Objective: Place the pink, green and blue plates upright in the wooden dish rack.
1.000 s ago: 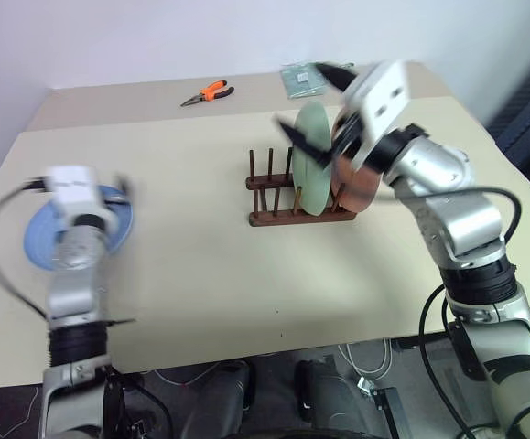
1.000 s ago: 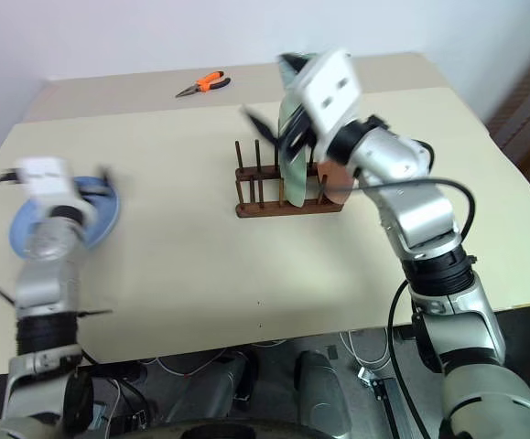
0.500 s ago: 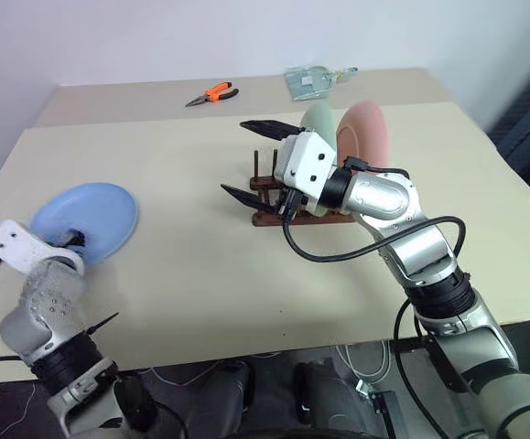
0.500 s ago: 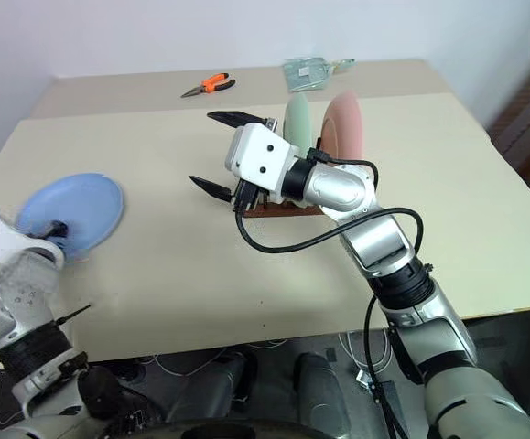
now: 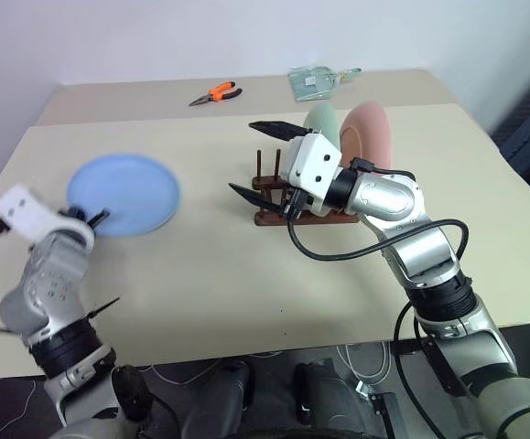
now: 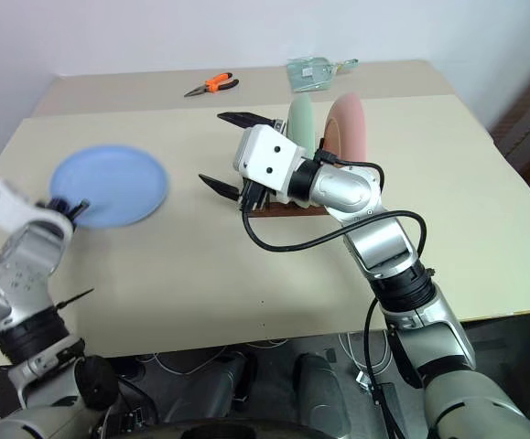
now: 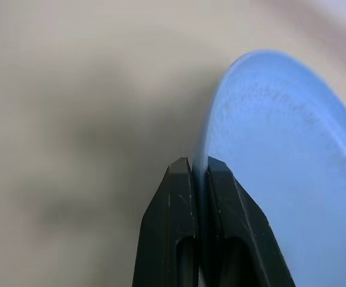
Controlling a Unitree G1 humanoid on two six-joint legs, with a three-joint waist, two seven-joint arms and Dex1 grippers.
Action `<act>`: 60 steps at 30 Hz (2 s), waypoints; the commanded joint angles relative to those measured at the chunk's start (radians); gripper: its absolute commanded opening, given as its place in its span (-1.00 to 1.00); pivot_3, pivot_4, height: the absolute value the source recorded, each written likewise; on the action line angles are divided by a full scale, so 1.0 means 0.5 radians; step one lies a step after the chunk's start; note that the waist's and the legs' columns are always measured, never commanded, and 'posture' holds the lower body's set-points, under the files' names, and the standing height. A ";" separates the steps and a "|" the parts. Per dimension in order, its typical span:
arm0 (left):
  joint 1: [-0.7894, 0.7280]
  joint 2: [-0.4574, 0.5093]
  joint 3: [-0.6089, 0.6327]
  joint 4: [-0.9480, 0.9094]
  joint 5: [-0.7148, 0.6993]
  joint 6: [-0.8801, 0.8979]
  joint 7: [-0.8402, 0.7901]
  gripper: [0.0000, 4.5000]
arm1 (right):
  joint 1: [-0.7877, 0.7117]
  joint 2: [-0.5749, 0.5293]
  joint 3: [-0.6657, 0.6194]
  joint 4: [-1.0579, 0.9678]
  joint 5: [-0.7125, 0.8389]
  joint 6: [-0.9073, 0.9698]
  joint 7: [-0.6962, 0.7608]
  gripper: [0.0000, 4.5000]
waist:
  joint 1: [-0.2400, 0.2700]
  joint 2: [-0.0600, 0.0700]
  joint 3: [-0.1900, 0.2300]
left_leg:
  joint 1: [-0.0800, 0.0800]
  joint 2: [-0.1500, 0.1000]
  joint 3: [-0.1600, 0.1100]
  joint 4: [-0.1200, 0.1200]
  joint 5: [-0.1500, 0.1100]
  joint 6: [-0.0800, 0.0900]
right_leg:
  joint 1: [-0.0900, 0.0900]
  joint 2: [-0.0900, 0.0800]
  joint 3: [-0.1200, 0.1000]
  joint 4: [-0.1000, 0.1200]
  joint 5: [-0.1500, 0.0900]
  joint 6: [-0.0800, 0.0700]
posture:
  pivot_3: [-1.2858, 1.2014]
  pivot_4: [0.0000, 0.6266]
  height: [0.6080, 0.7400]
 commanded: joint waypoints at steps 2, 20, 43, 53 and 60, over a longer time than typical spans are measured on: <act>-0.359 0.119 -0.412 -0.273 -0.046 -0.037 -0.241 -0.98 | -0.058 0.018 0.071 -0.011 -0.129 -0.125 0.057 1.00 | -0.010 -0.003 0.000 | -0.001 0.000 0.000 0.000 0.000 0.000 | 0.001 0.000 -0.001 -0.002 0.001 0.000 | 0.03 -0.52 0.81; -0.441 0.100 -0.587 -0.521 -0.208 0.163 -0.397 -0.67 | -0.212 0.198 0.271 0.533 -0.784 -0.460 -0.146 -0.79 | -0.055 -0.001 0.000 | 0.000 0.002 0.006 -0.007 0.008 -0.013 | -0.004 0.003 0.007 0.002 0.002 -0.003 | 0.03 -0.52 0.81; 0.672 0.341 -0.828 -0.167 0.612 -1.186 -0.765 0.62 | -0.096 0.723 -0.561 -0.267 1.088 0.648 -0.323 -1.00 | -0.005 -0.001 0.000 | 0.001 0.001 0.001 -0.007 -0.003 0.003 | -0.008 0.004 0.009 -0.001 0.003 -0.006 | 0.03 -0.52 0.81; 0.990 0.231 -1.206 -0.266 0.632 -1.384 -1.134 0.62 | 0.119 0.974 -0.754 -0.314 1.693 1.158 -0.957 -1.00 | -0.040 0.009 -0.002 | 0.000 0.002 0.006 -0.020 -0.002 0.002 | -0.014 0.003 0.014 0.002 0.001 -0.010 | 0.03 -0.52 0.81; 0.990 0.213 -1.225 -0.318 0.609 -1.336 -1.221 0.62 | 0.120 0.989 -0.829 -0.160 1.781 1.224 -1.128 -1.00 | -0.057 0.010 -0.002 | 0.001 0.002 0.006 -0.020 -0.002 0.002 | -0.018 0.003 0.013 0.001 0.001 -0.010 | 0.03 -0.52 0.81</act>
